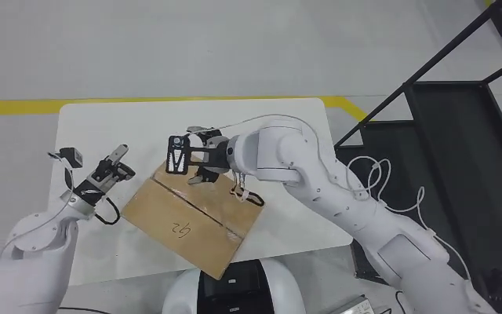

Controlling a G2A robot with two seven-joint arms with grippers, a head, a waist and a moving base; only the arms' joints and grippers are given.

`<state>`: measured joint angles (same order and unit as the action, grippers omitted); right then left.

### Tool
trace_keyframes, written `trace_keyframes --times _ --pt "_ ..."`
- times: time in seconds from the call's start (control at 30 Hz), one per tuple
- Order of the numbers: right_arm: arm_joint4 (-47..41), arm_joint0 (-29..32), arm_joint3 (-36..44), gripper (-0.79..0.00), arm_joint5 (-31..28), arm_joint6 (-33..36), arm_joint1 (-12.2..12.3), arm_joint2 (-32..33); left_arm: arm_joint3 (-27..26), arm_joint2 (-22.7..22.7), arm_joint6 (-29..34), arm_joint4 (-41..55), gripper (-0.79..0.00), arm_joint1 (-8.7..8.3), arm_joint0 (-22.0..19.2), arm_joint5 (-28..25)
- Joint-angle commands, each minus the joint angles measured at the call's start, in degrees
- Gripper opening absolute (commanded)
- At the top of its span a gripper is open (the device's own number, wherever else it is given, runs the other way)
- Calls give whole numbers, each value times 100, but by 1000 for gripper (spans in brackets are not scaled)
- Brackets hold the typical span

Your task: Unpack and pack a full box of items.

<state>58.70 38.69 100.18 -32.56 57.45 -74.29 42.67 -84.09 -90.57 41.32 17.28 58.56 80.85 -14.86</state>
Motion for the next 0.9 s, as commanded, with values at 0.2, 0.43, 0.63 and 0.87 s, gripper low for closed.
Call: trace_keyframes --times 0.2,0.43,0.63,0.87 --pt "-901 -692 -274 0 -229 918 -43 116 122 180 26 -22 0 25 -159 -18" --pt "-1692 -1338 -518 0 -90 1339 -69 -150 164 235 22 -13 0 36 -206 -26" --pt "-2859 -2149 -1133 0 284 1713 -9 -797 186 248 33 -24 0 39 -217 -27" --pt "-3460 -3039 -1448 0 482 1911 103 -1244 191 251 30 -31 0 40 -220 -27"
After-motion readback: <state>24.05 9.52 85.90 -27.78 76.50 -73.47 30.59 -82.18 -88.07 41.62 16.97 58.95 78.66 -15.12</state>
